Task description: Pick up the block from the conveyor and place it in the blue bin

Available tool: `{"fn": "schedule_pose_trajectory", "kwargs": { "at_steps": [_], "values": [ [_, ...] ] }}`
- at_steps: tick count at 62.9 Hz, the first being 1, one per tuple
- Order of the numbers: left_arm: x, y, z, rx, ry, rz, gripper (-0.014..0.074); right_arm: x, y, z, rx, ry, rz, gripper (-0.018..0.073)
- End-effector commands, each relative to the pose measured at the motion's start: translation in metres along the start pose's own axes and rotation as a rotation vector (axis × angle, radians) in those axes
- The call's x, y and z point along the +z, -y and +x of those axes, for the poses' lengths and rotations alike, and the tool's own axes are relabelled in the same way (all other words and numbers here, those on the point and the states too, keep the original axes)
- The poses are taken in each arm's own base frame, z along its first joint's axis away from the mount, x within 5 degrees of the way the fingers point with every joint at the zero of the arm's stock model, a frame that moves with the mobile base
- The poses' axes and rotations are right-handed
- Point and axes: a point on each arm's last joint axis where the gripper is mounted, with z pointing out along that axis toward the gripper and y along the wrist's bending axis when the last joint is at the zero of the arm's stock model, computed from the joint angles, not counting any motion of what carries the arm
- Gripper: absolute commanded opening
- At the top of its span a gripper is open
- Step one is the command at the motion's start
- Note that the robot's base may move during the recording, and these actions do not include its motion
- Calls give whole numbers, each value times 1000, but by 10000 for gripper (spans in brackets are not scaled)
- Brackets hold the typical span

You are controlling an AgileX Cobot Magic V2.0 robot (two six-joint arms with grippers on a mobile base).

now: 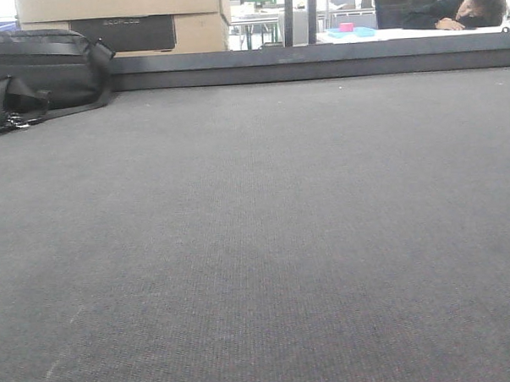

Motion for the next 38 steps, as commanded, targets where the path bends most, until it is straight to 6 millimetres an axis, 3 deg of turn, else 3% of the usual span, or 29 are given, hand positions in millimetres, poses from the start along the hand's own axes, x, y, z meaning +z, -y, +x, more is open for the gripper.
{"fn": "schedule_pose_trajectory", "kwargs": {
  "at_steps": [1,38],
  "values": [
    [0,0,-2,-6,19,3,-111,0,0,-3,-9,19,-2,-162],
    [0,0,-2,8,19,3,-111,0,0,-3,-9,19,-2,-162]
  ]
}}
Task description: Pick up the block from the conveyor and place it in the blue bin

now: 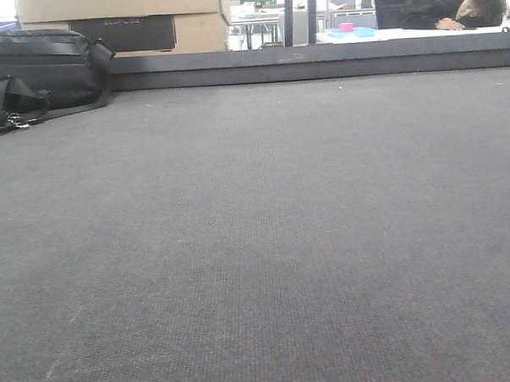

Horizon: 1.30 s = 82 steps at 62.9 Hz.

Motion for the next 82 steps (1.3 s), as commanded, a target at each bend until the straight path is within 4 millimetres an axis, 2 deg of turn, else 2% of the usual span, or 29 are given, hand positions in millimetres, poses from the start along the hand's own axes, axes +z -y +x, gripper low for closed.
{"fn": "schedule_pose_trajectory", "kwargs": {
  "at_steps": [1,7,20,33,36,39,48,55,66,74,82],
  "values": [
    [0,0,-2,22,19,3,-111,0,0,-3,-9,19,-2,-162],
    [0,0,-2,96,19,4,-111,0,0,-3,-9,19,-2,-162],
    [0,0,-3,97,22,5,-111,0,0,-3,-9,24,-2,-162],
    [0,1,-6,93,59,7,-111,-1,0,-19,-9,203,3,-162],
    [-2,1,-16,93,47,1,-111,-2,0,-21,-9,206,3,-162],
    [-4,1,-30,93,23,-9,-111,-3,0,-31,-9,211,1,-162],
    [-17,1,-79,125,-44,-51,-111,-18,-3,-80,-10,199,-11,-162],
    [-15,0,-108,115,-177,-76,-111,-23,-5,-109,-13,76,-20,-162],
    [19,0,-134,104,-464,-109,-111,-8,-7,-137,20,-168,-24,-162],
    [55,1,-146,75,-713,-123,-111,20,-8,-150,30,-356,-21,-162],
    [93,1,-147,68,-942,-140,-111,47,-9,-153,29,-616,-19,-162]
  ]
}}
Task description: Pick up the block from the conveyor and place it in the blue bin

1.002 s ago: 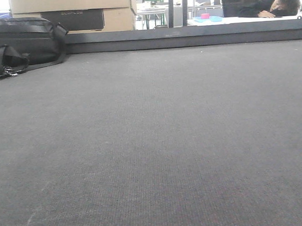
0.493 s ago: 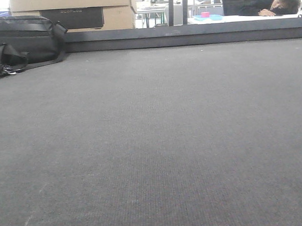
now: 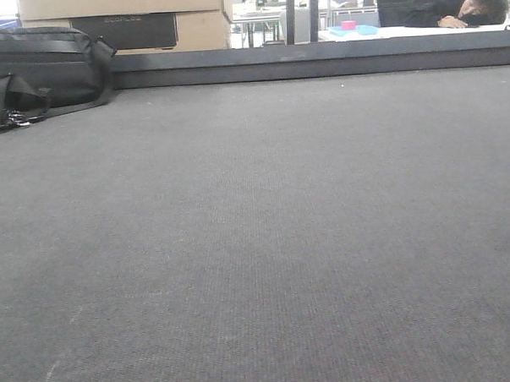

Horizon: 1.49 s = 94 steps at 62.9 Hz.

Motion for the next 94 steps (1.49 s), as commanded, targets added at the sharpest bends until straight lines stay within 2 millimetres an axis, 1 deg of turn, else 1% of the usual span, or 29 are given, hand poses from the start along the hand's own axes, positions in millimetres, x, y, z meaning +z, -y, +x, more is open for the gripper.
{"fn": "schedule_pose_trajectory", "kwargs": {
  "at_steps": [1,9,15,22,30,35,43,48,50,52,55,61,64,67,73,85,94],
  "values": [
    [19,3,-20,-13,-151,5,-111,20,0,-9,6,-207,6,-162],
    [48,6,-41,-5,-241,2,-111,43,0,-17,10,-454,10,-162],
    [71,9,-49,0,-313,1,-111,63,1,-20,13,-551,13,-162],
    [93,11,-48,10,-421,-6,-111,83,2,-17,16,-625,16,-162],
    [109,12,-42,17,-522,-13,-111,101,3,-7,18,-764,23,-162],
    [114,13,-42,18,-541,-13,-111,117,4,1,20,-865,27,-162],
    [116,14,-44,14,-515,-5,-111,142,7,11,19,-960,36,-160],
    [117,14,-45,12,-500,-1,-111,155,10,17,-5,-995,63,-114],
    [117,14,-45,11,-498,0,-111,159,12,18,-12,-1004,78,-78],
    [117,15,-45,10,-499,1,-111,162,13,20,-19,-1011,90,-20],
    [117,15,-45,9,-499,3,-111,168,15,22,-26,-1012,103,94],
    [117,16,-45,3,-500,10,-111,177,16,25,-25,-1017,105,286],
    [117,16,-45,-3,-500,17,-111,180,16,26,-23,-1020,103,349],
    [117,17,-45,-8,-497,25,-111,185,15,29,-17,-1031,98,383],
    [118,19,-46,-23,-481,43,-111,196,14,36,9,-1055,82,373],
    [119,20,-48,-31,-462,54,-111,219,9,48,78,-1061,44,305],
    [119,20,-48,-31,-462,54,-111,230,10,57,82,-1094,47,297]
  ]
}}
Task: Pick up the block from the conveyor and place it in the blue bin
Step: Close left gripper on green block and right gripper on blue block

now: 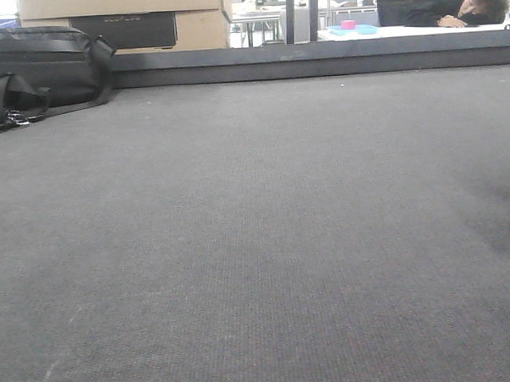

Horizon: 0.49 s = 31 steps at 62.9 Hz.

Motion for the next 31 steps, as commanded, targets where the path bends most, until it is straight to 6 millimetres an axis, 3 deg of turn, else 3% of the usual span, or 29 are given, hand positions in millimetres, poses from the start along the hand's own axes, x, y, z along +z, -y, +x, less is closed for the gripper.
{"fn": "schedule_pose_trajectory", "kwargs": {
  "at_steps": [1,9,21,31],
  "values": [
    [-1,1,-1,-15,10,11,-111,6,-1,-6,4,4,-1,297],
    [-1,1,-1,-89,8,9,-111,8,-1,-7,3,3,1,253],
    [-1,-3,-1,-133,1,4,-111,8,2,-6,-15,-3,31,-165],
    [-4,-21,2,-95,-46,33,-111,-8,2,1,-23,24,38,-162]
  ]
}}
